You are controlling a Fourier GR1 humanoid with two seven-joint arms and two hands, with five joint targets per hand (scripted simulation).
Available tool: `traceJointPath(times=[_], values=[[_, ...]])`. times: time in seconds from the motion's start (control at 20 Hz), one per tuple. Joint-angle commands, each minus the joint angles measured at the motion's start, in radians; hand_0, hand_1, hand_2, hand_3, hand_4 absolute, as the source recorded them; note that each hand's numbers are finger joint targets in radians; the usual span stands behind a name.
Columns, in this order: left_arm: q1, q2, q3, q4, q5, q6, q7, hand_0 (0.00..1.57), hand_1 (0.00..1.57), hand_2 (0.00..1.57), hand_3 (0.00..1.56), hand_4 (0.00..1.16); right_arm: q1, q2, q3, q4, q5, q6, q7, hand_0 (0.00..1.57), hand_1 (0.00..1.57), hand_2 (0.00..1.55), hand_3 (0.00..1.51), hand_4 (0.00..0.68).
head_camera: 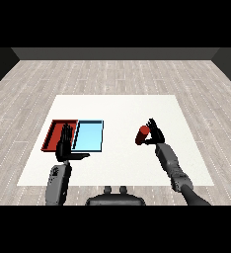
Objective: Pick the red can and put it in the red box
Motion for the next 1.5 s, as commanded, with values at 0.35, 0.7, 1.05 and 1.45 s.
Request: traceJointPath(times=[0.35, 0.7, 1.05, 1.45], values=[[-0.041, 0.011, 0.036, 0.055, 0.026, -0.014, -0.018, 0.00, 0.00, 0.00, 0.00, 0.00, -0.025, 0.067, 0.020, -0.019, 0.004, -0.043, 0.030, 0.00, 0.00, 0.00, 0.00, 0.000], [0.041, 0.011, 0.008, 0.011, 0.001, -0.035, -0.065, 0.00, 0.00, 0.00, 0.00, 0.00, -0.102, 0.052, -0.003, 0.123, 0.019, -0.038, -0.011, 0.00, 0.00, 0.00, 0.00, 0.000], [-0.015, -0.024, -0.017, 0.015, -0.029, 0.034, -0.018, 0.00, 0.00, 0.00, 0.00, 0.00, -0.127, 0.076, 0.006, 0.159, 0.051, -0.148, -0.029, 0.00, 0.00, 0.00, 0.00, 0.000], [-0.009, -0.007, -0.016, -0.073, 0.006, 0.019, 0.076, 0.00, 0.00, 0.00, 0.00, 0.00, -0.117, 0.110, 0.009, 0.136, 0.063, -0.349, -0.001, 1.45, 1.45, 1.46, 1.42, 0.612]])
